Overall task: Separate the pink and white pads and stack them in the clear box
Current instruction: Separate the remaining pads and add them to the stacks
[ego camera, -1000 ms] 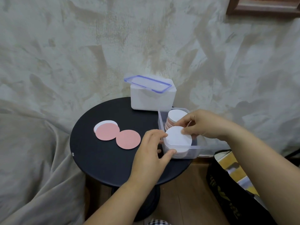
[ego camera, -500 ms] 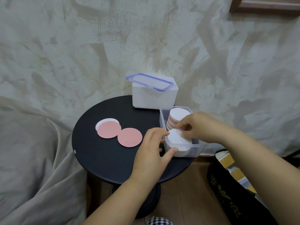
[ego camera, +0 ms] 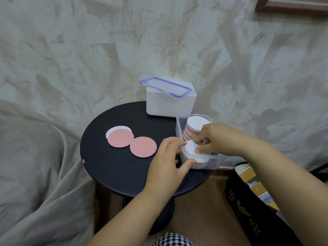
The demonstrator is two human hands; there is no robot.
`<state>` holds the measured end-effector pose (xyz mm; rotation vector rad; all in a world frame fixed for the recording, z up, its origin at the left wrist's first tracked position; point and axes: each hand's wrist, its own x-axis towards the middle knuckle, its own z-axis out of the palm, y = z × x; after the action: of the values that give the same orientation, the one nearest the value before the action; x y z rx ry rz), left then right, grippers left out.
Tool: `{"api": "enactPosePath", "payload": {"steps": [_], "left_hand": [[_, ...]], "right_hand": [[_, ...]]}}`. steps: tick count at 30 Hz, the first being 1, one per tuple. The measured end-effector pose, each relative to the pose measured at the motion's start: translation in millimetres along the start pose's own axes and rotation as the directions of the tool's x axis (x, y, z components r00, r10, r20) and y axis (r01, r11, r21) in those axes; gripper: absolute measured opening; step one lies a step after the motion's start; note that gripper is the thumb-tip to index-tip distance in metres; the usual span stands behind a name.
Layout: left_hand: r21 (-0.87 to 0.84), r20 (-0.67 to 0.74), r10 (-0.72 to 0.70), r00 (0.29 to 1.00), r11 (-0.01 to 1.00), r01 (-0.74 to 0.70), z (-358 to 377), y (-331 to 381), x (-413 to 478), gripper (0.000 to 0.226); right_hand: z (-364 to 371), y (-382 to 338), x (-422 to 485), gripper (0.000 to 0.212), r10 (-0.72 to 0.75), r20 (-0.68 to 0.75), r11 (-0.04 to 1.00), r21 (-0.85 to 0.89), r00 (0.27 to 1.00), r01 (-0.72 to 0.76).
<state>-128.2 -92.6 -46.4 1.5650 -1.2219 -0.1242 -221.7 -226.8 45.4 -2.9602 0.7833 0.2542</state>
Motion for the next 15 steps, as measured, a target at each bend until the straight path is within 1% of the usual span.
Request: {"api": "enactPosePath", "payload": {"steps": [3, 5, 8, 10, 12, 14, 15], "left_hand": [[-0.063, 0.011, -0.028, 1.0, 0.998, 0.028, -3, 2, 1, 0.039], [-0.122, 0.014, -0.061, 0.998, 0.991, 0.062, -9, 3, 1, 0.038], [-0.108, -0.063, -0.094, 0.994, 0.99, 0.086, -32, -2, 3, 0.032], [-0.021, -0.123, -0.119, 0.985, 0.993, 0.118, -55, -13, 7, 0.025], [0.113, -0.17, -0.139, 0.976, 0.981, 0.16, -80, -26, 13, 0.022], [0.276, -0.173, -0.138, 0.975, 0.944, 0.183, -101, -40, 20, 0.022], [0.358, -0.145, -0.16, 0.976, 0.912, 0.203, -108, -47, 22, 0.024]], "right_hand": [[-1, -2, -2, 0.031, -0.018, 0.036, 0.998, -0.057, 0.999, 0.02], [-1, -3, -3, 0.03, -0.019, 0.032, 0.997, -0.079, 0.999, 0.021], [0, -1, -3, 0.026, 0.013, -0.02, 0.998, -0.059, 1.0, -0.014], [-4, -1, -6, 0.026, 0.032, -0.065, 0.998, -0.044, 0.997, -0.035], [-9, -7, -9, 0.026, 0.021, -0.135, 1.0, -0.01, 0.991, -0.022], [-15, -19, -11, 0.029, -0.028, -0.233, 0.996, 0.078, 0.972, 0.047], [-17, -28, -11, 0.032, -0.063, -0.283, 0.989, 0.112, 0.957, 0.098]]}}
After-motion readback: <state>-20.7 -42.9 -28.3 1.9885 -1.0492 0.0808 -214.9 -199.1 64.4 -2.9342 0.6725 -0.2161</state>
